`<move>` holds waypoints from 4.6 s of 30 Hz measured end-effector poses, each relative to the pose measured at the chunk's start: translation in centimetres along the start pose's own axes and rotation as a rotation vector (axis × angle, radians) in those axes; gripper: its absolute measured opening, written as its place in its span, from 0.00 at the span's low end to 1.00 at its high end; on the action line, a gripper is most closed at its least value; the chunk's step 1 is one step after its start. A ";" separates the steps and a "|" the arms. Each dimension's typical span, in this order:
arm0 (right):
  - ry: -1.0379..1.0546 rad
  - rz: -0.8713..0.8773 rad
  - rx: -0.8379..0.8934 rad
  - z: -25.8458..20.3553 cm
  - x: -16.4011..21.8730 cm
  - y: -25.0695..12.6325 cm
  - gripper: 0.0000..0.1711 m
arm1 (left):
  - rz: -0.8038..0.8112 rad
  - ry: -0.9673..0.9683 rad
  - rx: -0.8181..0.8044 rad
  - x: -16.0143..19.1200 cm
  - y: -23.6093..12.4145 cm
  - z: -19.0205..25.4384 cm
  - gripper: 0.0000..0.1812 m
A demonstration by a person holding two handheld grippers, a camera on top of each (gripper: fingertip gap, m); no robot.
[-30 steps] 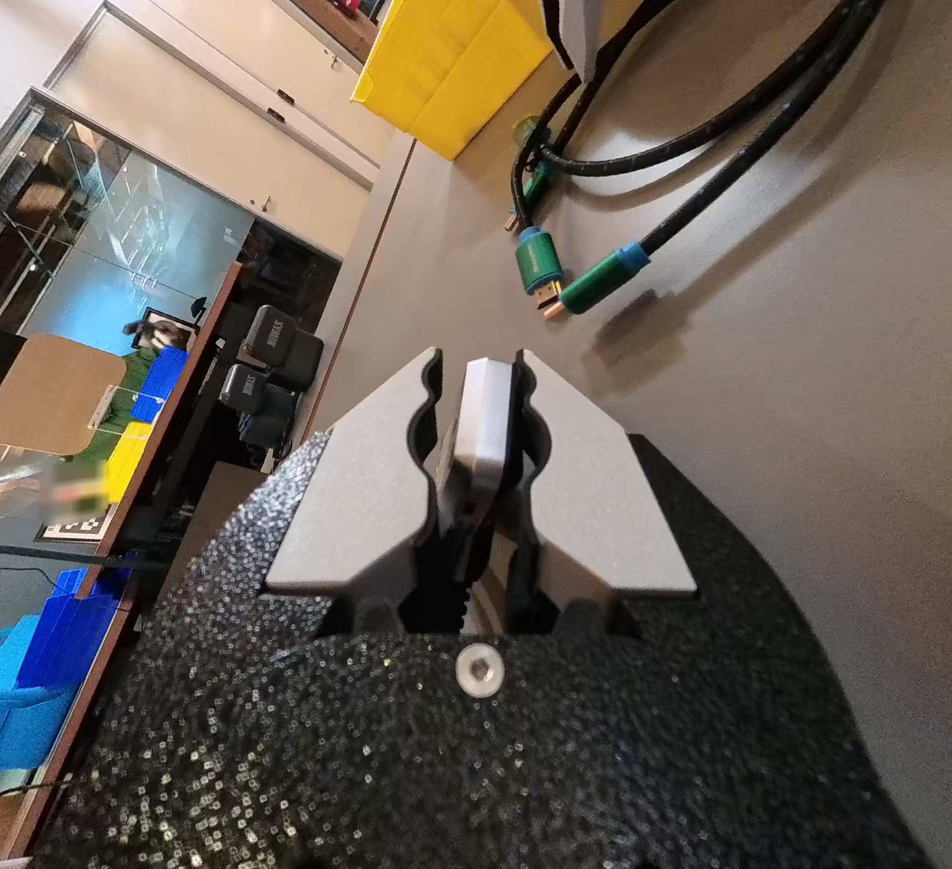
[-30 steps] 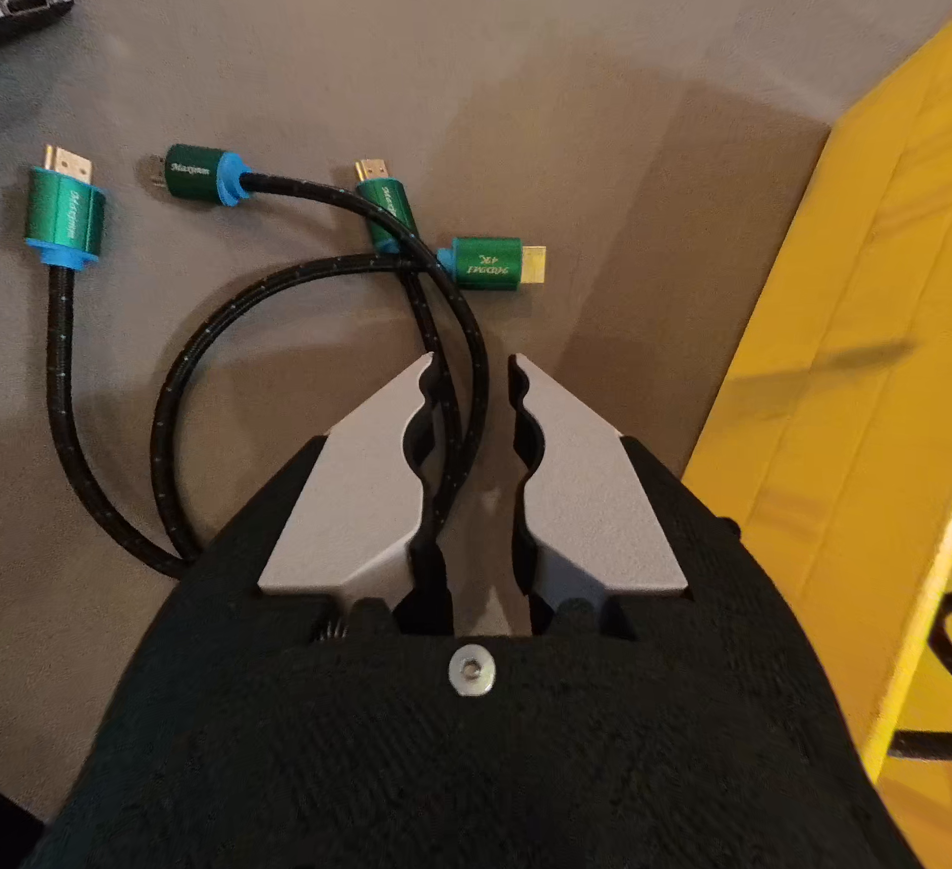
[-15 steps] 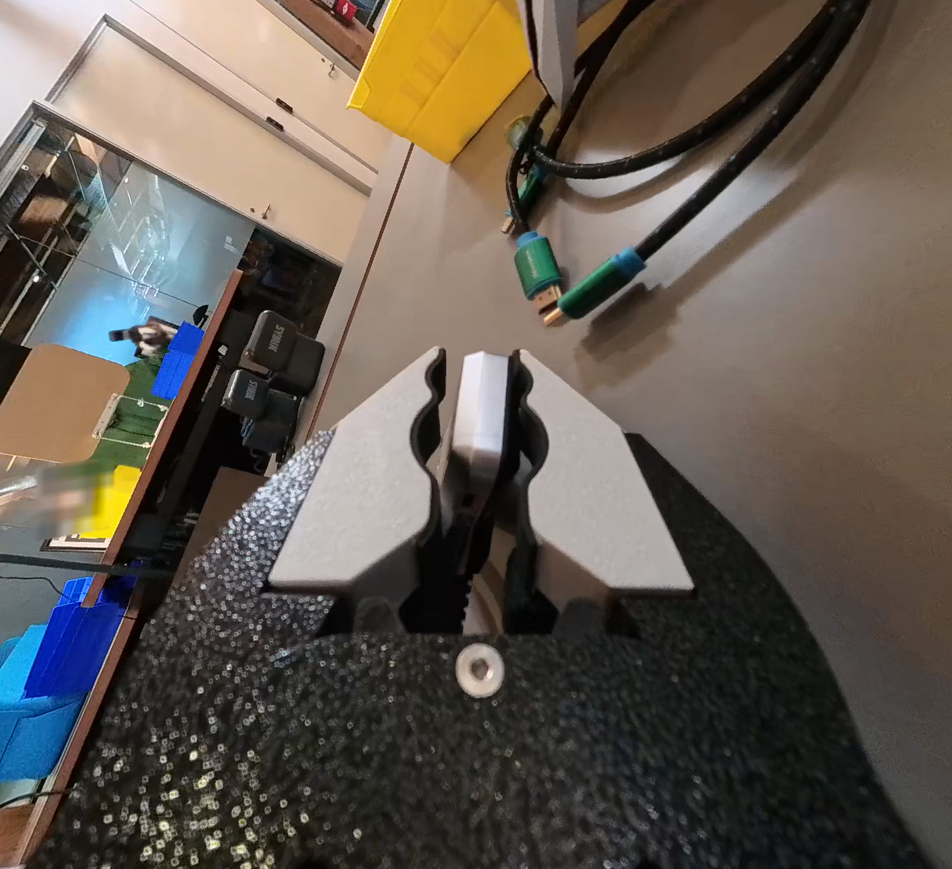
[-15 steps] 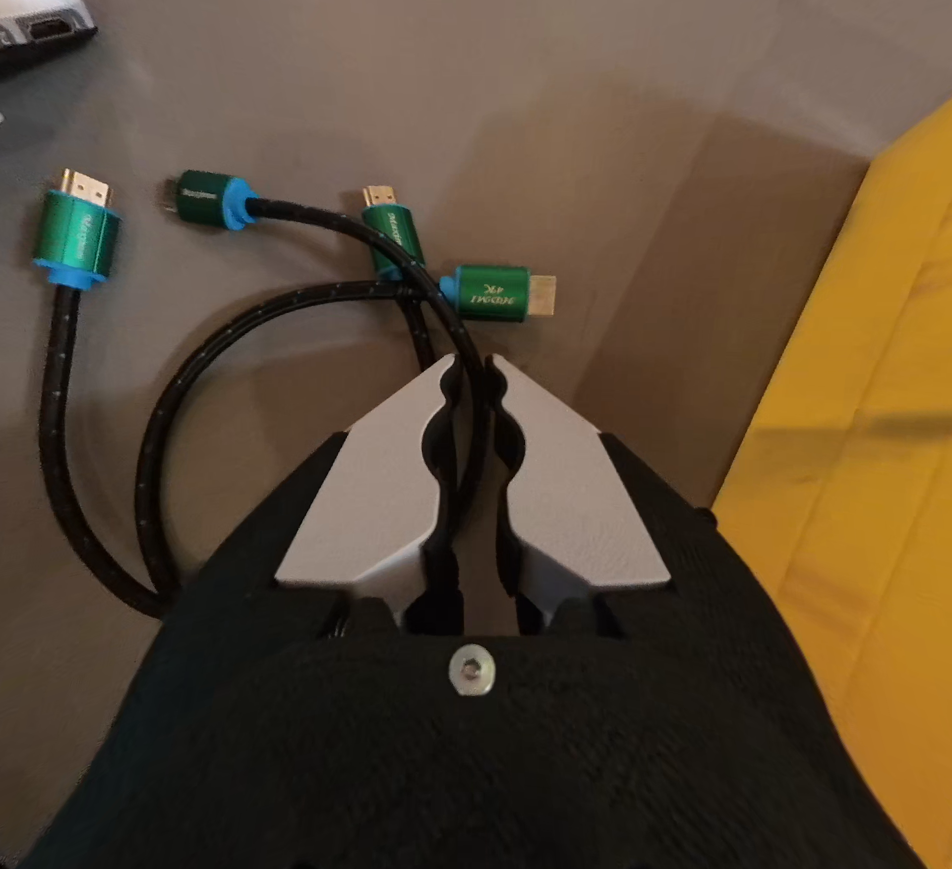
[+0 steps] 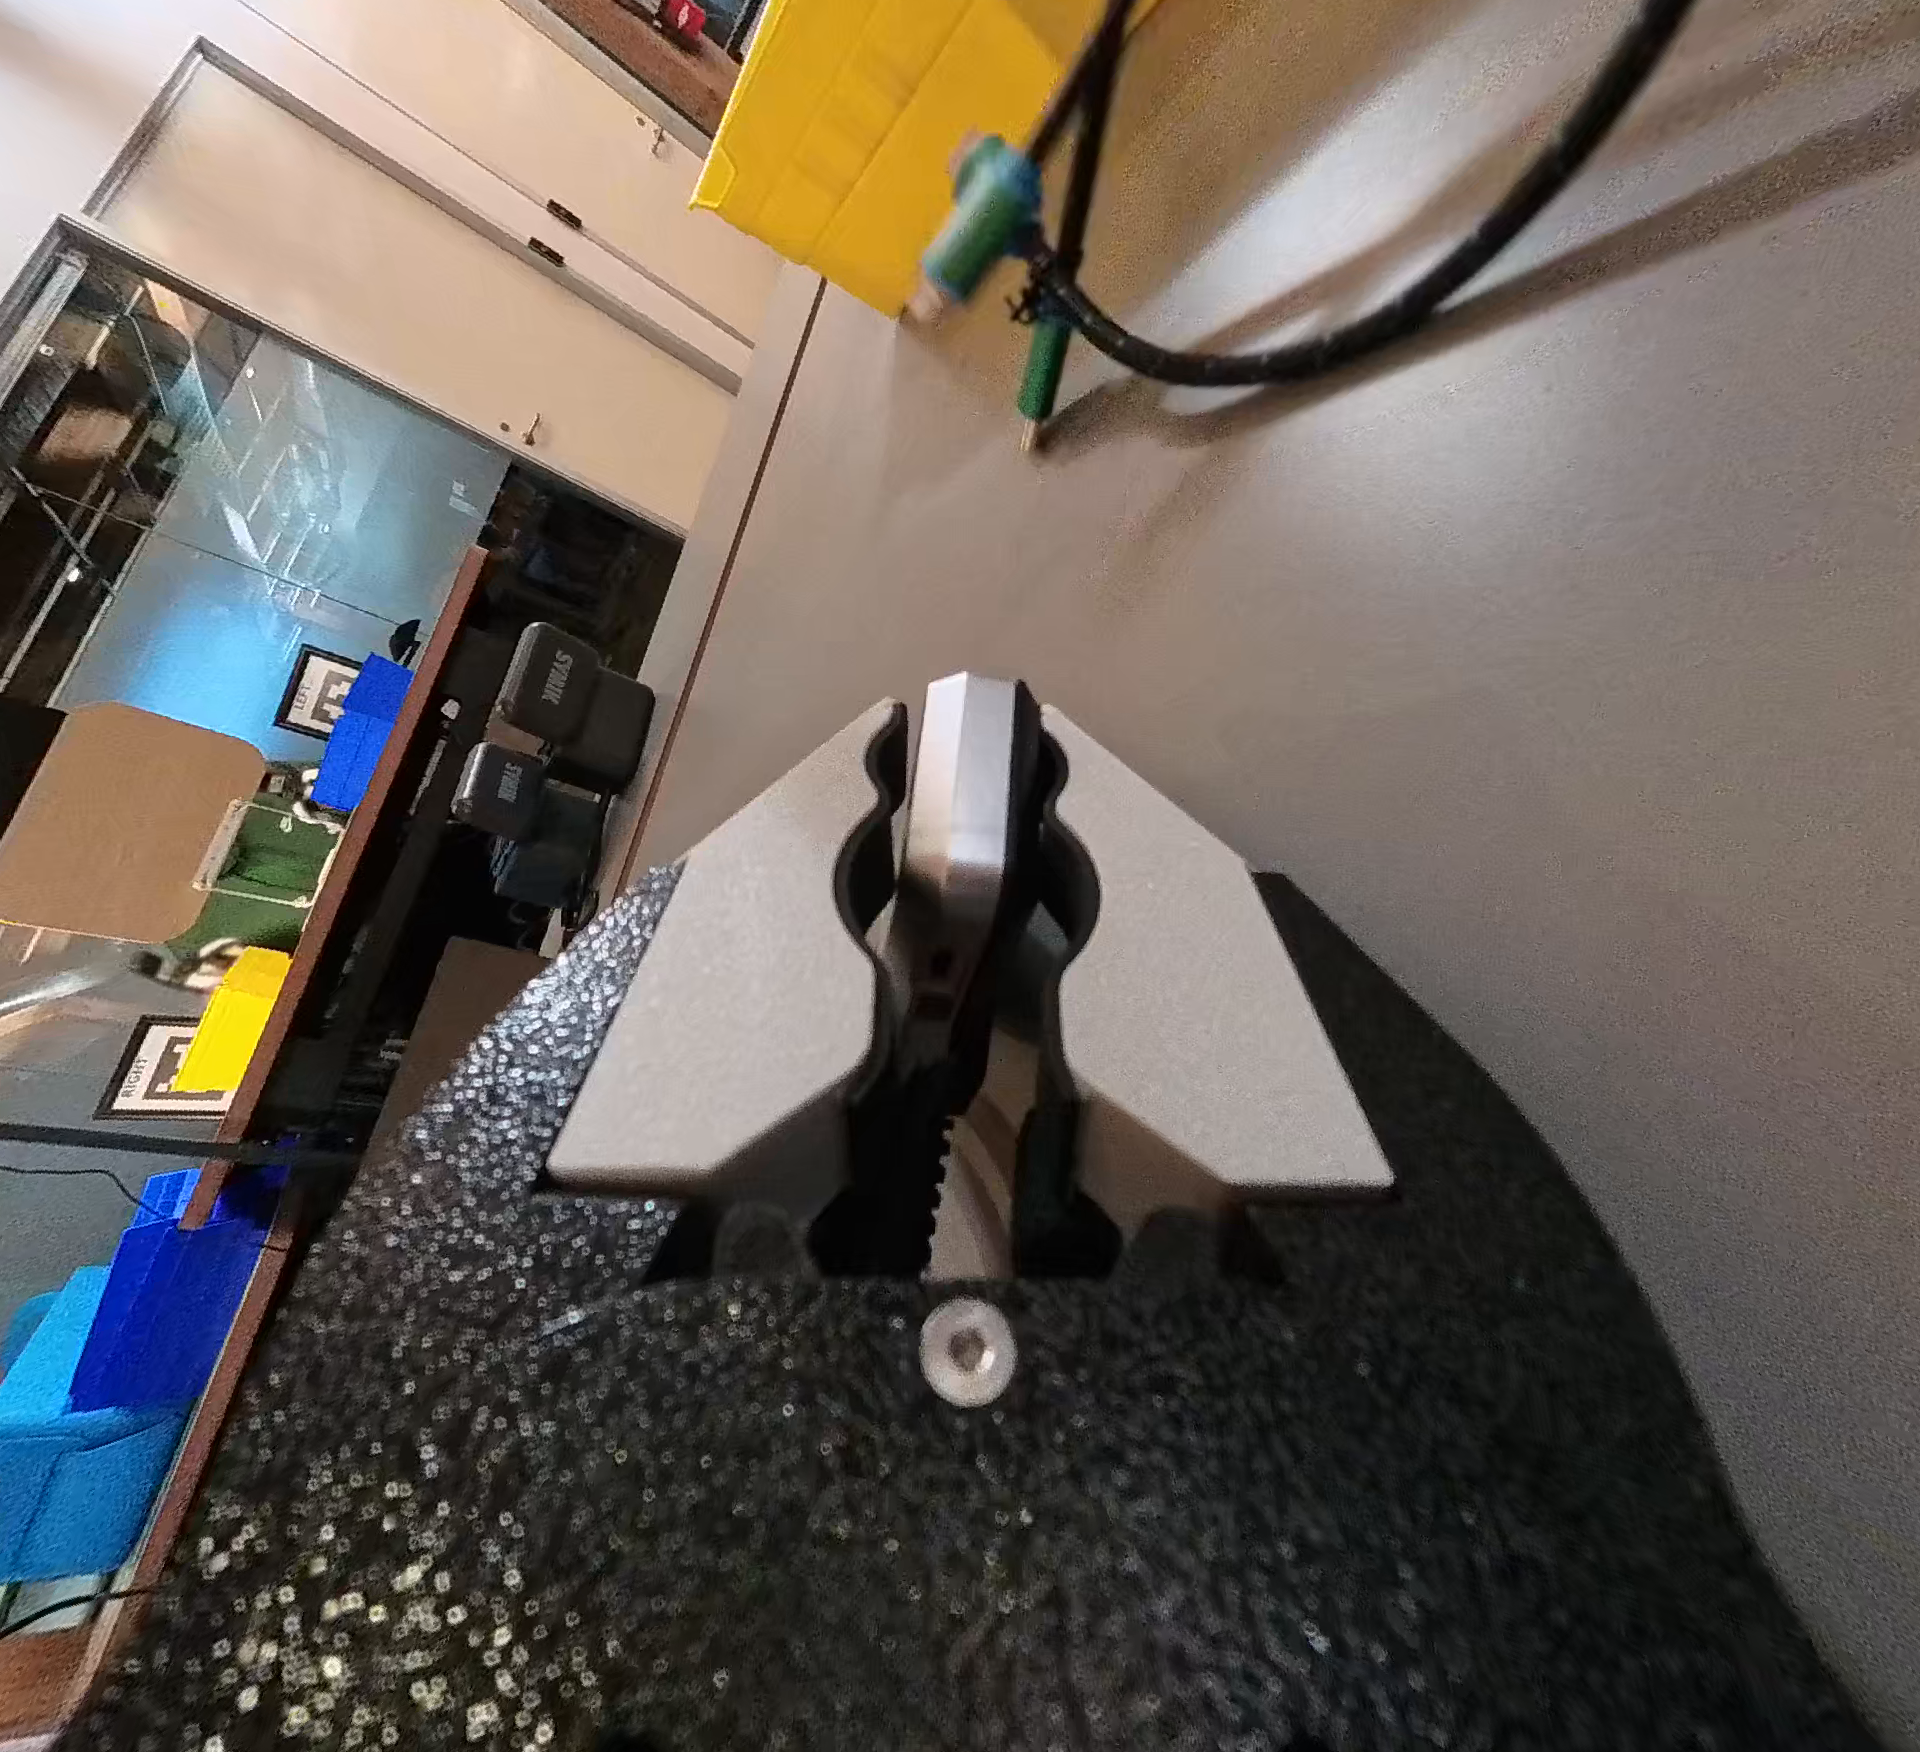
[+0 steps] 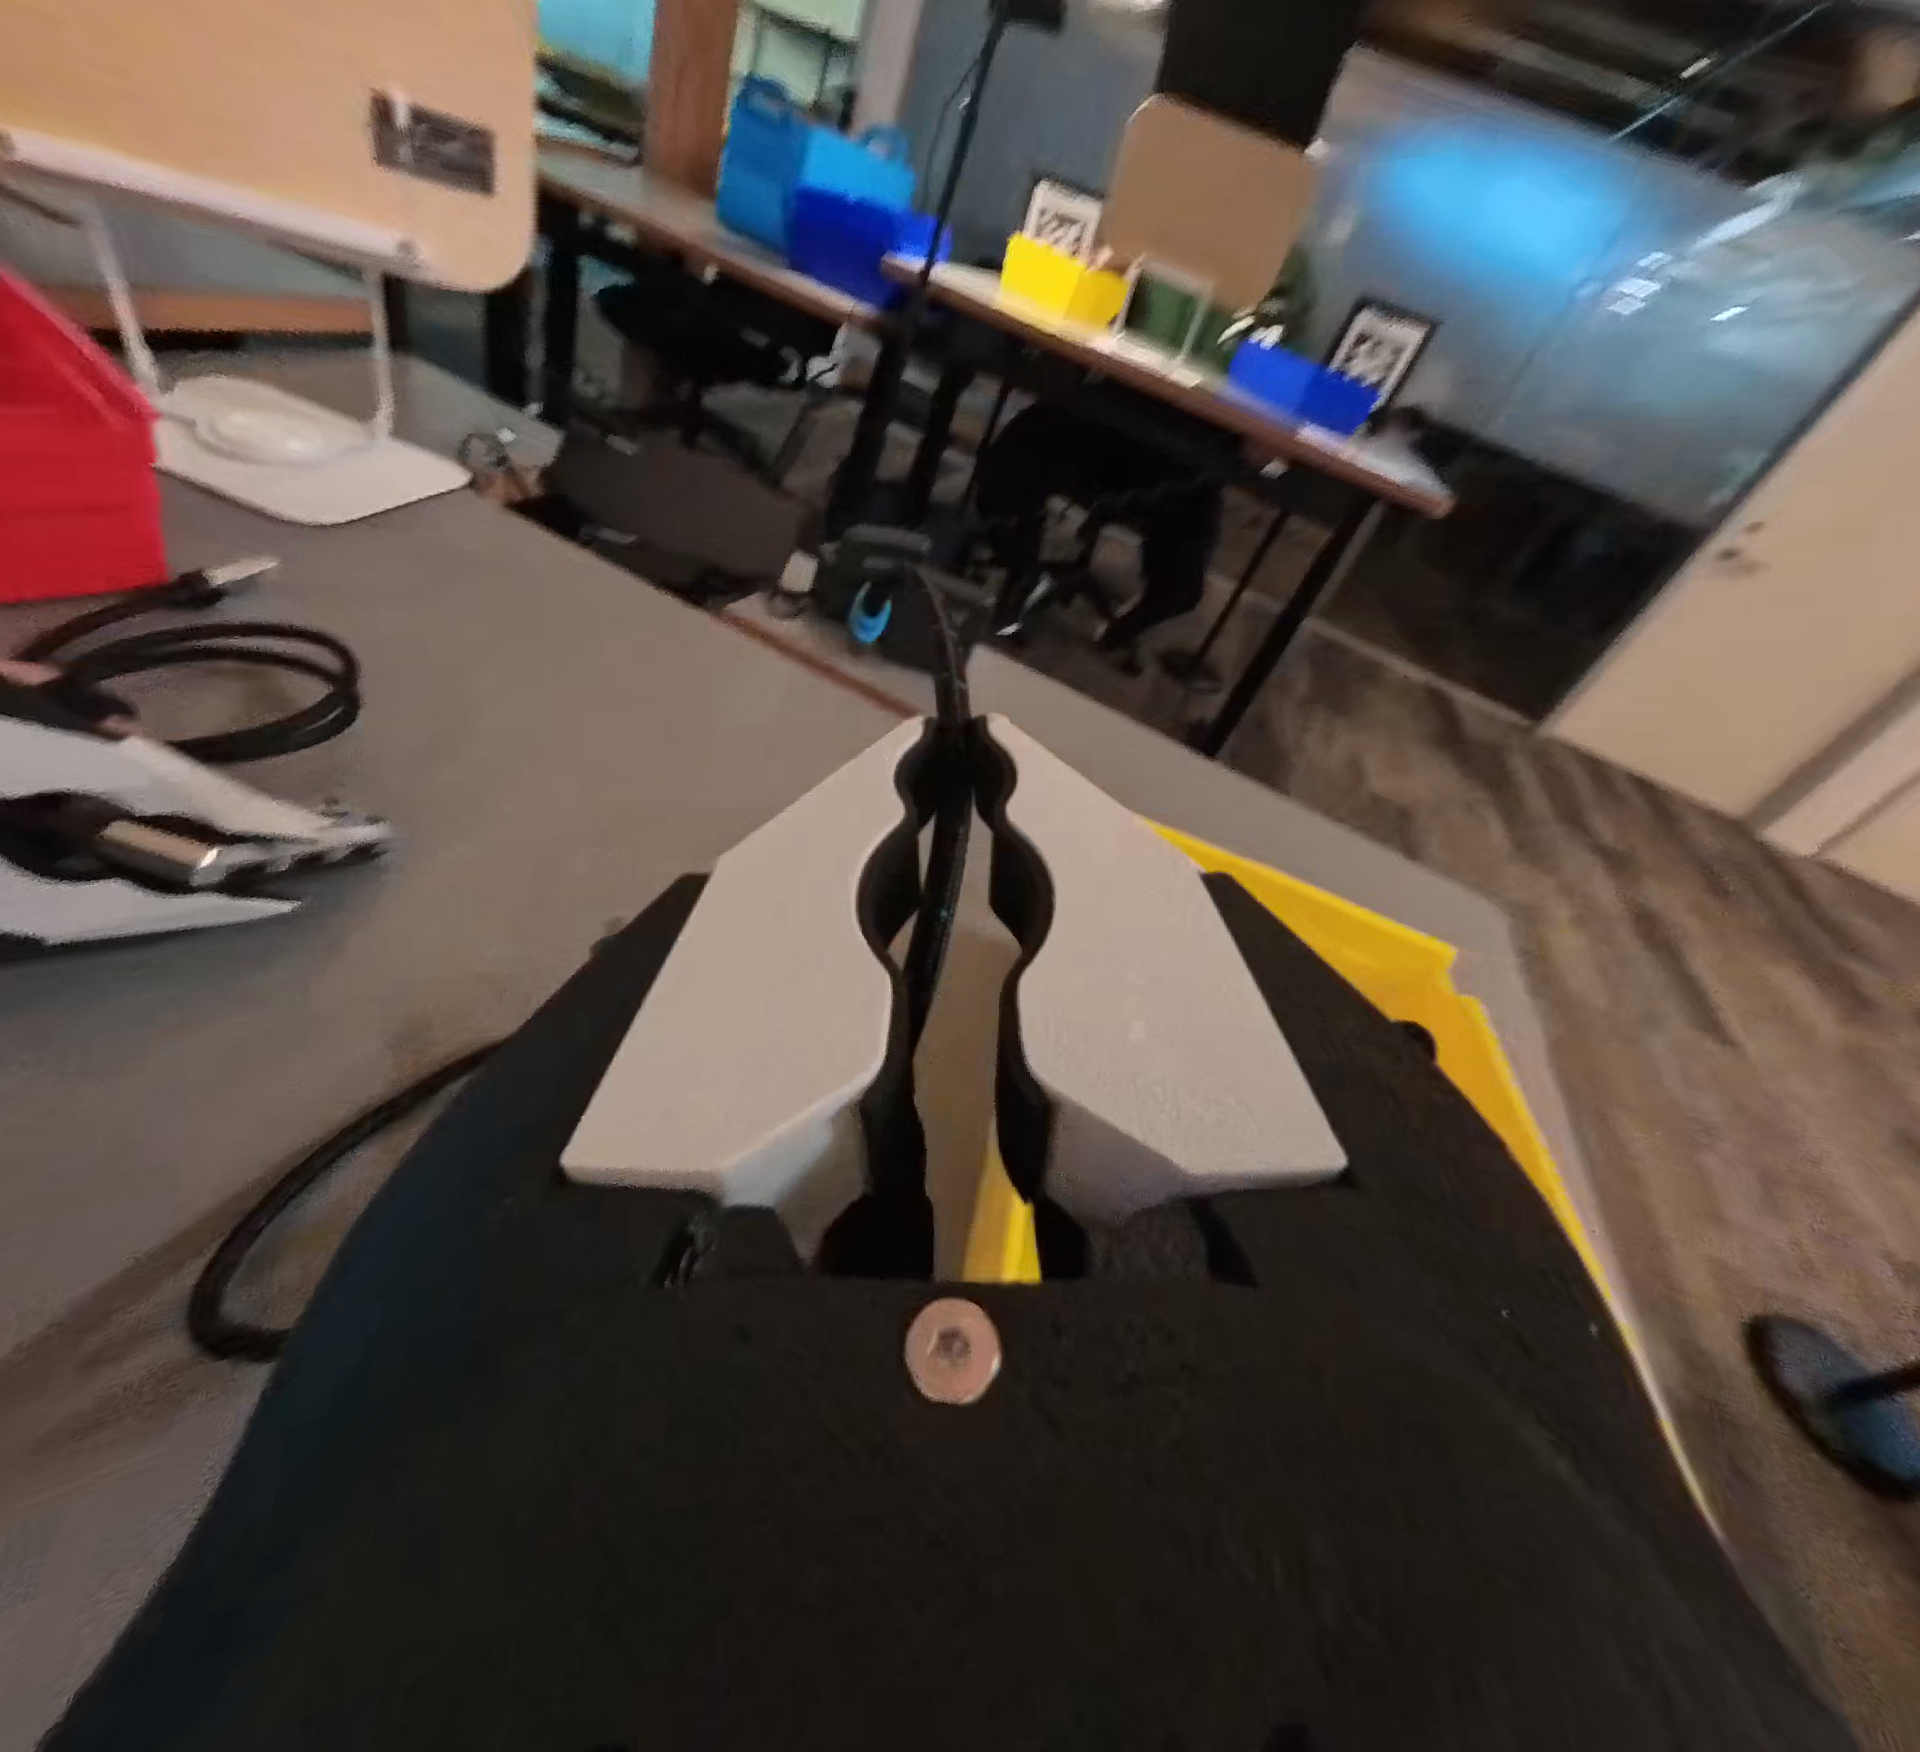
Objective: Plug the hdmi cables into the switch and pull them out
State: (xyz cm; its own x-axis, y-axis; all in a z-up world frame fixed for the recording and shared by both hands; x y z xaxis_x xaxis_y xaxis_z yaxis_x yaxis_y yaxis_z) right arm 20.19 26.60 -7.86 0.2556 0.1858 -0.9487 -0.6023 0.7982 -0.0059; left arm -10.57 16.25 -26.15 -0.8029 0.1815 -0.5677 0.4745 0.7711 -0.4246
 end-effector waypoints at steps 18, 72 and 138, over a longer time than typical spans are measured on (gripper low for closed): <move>-0.040 0.480 0.424 6.3 -7.9 -6.5 0.02 | -0.018 0.034 0.009 0.0 0.2 0.2 0.11; -0.790 -0.500 -0.057 9.2 5.5 0.9 0.03 | 0.349 -0.186 -0.310 -6.8 6.4 -4.7 0.00; -0.299 -0.982 -0.203 14.2 3.3 5.0 0.03 | 0.561 -0.253 -0.194 -7.0 6.2 -4.4 0.37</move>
State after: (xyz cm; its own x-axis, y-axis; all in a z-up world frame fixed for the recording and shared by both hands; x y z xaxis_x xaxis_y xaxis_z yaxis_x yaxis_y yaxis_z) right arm 28.74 39.27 -6.51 0.8611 -0.3360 -0.3815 -0.1373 0.5688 -0.8109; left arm -3.58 22.48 -21.75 -0.3307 0.4574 -0.8255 0.7046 0.7015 0.1064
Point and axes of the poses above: each gripper's, where its closed fingertips meet, y out along the fingers, x out of its underside, z = x × y across the jaws, the point moved 10 cm from there along -y, back along the fingers, and after that the axes turned 12 degrees about x, right-handed, at the moved point
